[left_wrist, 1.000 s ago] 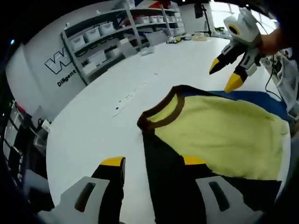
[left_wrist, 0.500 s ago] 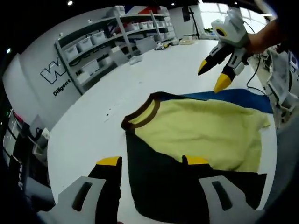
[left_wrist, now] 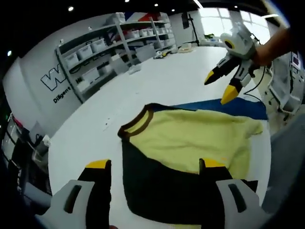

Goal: Fold the garment on the visible template until the final outline fits inside the template.

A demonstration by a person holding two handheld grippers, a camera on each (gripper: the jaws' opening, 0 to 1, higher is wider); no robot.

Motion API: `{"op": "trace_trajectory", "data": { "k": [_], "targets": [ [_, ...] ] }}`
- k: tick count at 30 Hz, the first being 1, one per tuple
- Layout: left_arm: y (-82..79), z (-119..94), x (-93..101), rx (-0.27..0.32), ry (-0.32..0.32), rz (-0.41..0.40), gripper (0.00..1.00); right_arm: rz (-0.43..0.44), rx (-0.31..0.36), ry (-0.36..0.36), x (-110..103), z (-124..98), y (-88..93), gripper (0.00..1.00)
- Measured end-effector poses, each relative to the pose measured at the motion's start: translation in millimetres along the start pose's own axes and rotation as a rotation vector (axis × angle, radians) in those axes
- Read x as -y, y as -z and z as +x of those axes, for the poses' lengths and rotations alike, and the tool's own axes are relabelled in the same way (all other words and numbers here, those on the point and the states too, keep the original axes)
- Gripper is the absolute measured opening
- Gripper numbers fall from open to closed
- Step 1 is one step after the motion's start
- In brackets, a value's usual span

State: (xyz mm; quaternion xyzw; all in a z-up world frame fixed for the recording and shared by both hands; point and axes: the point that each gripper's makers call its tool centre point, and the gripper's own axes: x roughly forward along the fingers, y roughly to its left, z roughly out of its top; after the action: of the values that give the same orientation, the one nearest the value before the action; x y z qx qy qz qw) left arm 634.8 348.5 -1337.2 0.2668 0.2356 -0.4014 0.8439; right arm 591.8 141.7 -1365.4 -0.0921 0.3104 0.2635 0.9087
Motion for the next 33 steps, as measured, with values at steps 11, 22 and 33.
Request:
{"op": "trace_trajectory", "data": {
  "k": [11, 22, 33],
  "targets": [
    [22.2, -5, 43.3, -0.027, 0.084, 0.042, 0.86, -0.018, -0.001, -0.019, -16, -15, 24.9, 0.58],
    [36.8, -15, 80.7, -0.013, 0.163, 0.071, 0.85, 0.017, -0.005, -0.036, -34, -28, 59.6, 0.56],
    [60.1, -26, 127.9, -0.001, 0.27, 0.113, 0.71, -0.011, -0.021, -0.053, -48, -51, 98.3, 0.49]
  ]
}}
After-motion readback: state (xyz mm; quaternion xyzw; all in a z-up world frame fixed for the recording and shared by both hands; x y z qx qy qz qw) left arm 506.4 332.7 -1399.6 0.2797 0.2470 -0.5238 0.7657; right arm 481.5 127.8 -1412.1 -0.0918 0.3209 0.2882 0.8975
